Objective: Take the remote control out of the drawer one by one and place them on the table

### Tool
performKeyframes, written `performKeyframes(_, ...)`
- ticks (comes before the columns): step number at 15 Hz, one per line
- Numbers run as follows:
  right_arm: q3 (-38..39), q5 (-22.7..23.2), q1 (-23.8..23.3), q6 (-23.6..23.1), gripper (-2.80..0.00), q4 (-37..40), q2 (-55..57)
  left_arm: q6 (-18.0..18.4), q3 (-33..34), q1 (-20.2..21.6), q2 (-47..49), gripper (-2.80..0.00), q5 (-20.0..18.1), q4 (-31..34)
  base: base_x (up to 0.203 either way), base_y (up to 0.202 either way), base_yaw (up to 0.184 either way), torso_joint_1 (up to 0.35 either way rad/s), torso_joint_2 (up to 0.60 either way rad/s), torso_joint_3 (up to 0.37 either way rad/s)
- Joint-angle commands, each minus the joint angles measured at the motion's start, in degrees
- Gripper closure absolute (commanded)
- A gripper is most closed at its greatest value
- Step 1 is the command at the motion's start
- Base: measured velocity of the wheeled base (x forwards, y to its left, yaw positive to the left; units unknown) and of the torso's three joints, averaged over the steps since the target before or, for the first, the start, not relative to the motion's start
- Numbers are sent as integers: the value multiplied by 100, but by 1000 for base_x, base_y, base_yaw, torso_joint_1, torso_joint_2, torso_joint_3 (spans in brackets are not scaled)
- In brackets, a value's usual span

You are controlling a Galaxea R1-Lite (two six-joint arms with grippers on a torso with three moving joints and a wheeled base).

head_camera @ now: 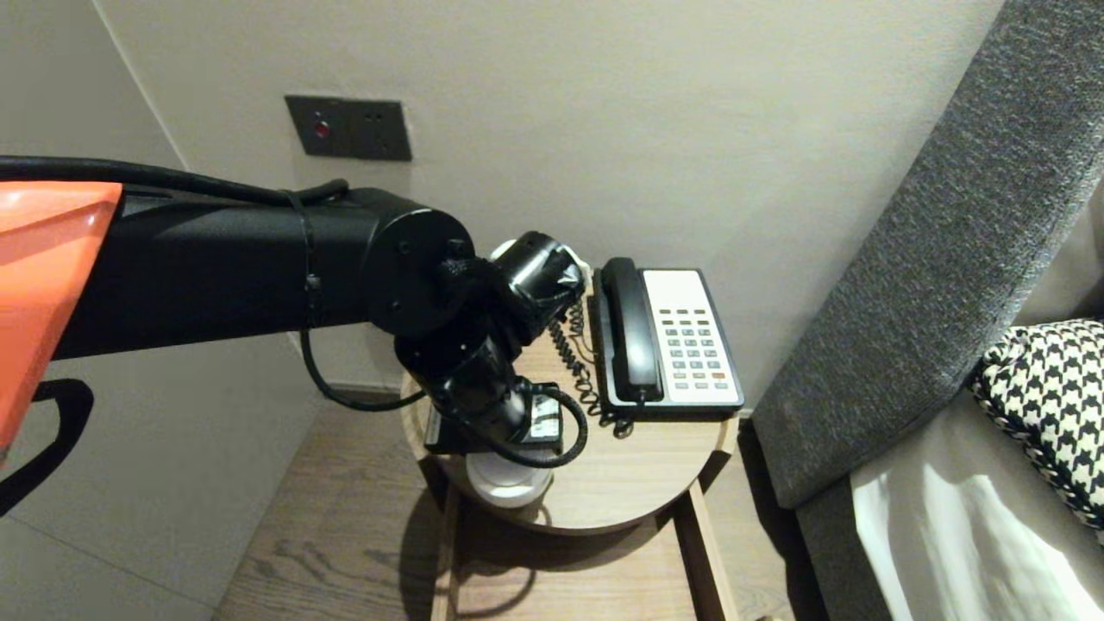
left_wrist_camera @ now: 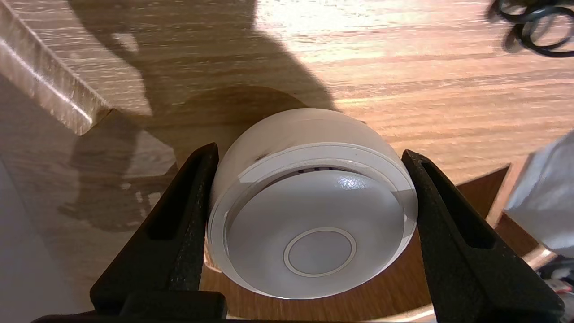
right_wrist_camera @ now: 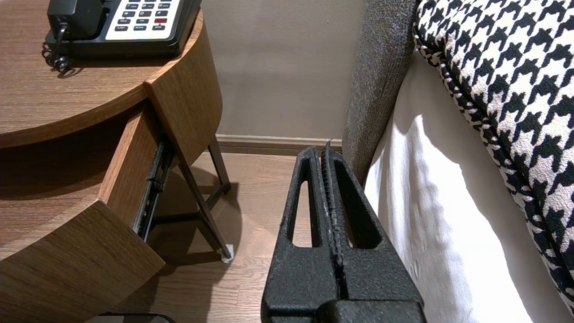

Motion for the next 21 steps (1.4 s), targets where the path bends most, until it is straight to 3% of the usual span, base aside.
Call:
performKeyframes(1,229,0,0,0,0,-7,-1,-18,-14,-1,114,0,13,21,0,0,0,0,0,0)
performKeyframes(10,229,0,-9,0,0,-7,-1,-10,-22,-10,252,0,4,-5,0,0,0,0,0,0)
performKeyframes(11,229,0,-4,0,0,-7,-1,-10,-22,-10,246,-280,2,-5,0,0,0,0,0,0)
performKeyframes(21,229,0,0,0,0,-7,-1,61,-549,-71,-198,-280,3,79,0,0,0,0,0,0)
